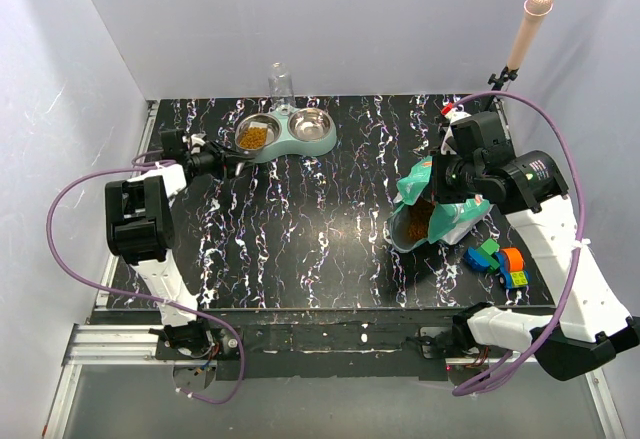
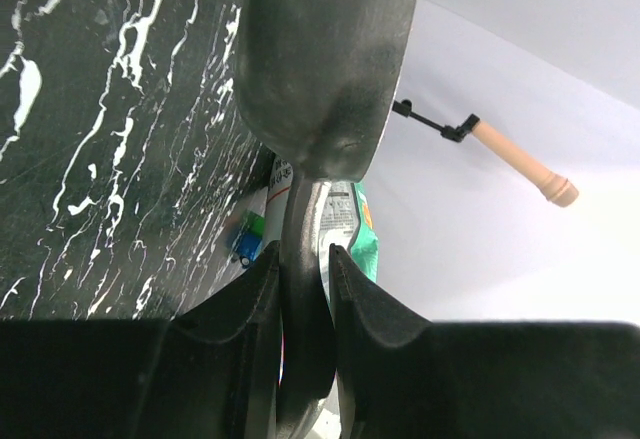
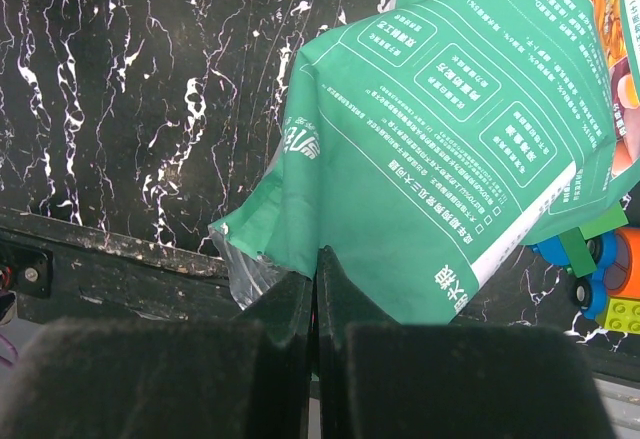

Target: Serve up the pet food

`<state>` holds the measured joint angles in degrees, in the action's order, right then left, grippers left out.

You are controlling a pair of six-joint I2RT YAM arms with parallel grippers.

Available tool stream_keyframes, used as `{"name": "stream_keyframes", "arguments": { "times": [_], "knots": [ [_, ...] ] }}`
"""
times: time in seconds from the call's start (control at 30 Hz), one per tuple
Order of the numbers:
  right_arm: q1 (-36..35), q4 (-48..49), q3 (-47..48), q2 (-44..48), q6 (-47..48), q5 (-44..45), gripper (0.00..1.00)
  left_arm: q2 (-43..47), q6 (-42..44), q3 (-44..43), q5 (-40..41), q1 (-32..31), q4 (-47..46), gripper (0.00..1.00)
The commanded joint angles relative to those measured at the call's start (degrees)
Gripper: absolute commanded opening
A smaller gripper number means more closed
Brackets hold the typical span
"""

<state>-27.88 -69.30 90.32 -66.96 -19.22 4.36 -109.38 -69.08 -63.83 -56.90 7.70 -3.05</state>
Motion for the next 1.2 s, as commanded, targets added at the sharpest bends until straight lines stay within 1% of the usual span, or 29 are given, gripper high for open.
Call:
{"name": "stream_keyframes", "arguments": {
  "times": [0.0,0.1,0.33,0.6,0.8,1.0,1.17],
  "knots": [
    [-0.6,5.22,3.11,2.71,-0.37,-0.93,0.01,2.94,0.61,-4.28,3.81,0.03,6.81,0.0],
    [-0.51,5.93,2.05,3.5,-0.55,-0.76,0.01,2.69,0.96,-6.91,5.22,-0.06,12.35,0.0],
    [-0.51,8.47,0.64,3.85,-1.69,-1.72,0.01,-0.57,6.41,-17.1,7.94,-0.15,29.66,0.0],
    [-0.51,11.99,-2.34,5.08,-2.66,-2.69,0.01,-3.2,9.84,-25.19,10.84,-1.11,43.11,0.0],
    [-0.51,13.66,-3.4,5.87,-2.66,-2.6,0.01,-5.04,9.23,-29.76,12.17,-1.99,47.86,0.0],
    [-0.51,14.54,-3.93,6.4,-2.66,-3.22,0.01,-9.35,9.31,-38.98,14.62,-3.75,57.35,0.0],
    [-0.51,15.33,-4.1,6.66,-2.57,-3.39,0.01,-12.69,7.83,-46.28,19.81,-4.19,67.71,0.0]
  ]
}}
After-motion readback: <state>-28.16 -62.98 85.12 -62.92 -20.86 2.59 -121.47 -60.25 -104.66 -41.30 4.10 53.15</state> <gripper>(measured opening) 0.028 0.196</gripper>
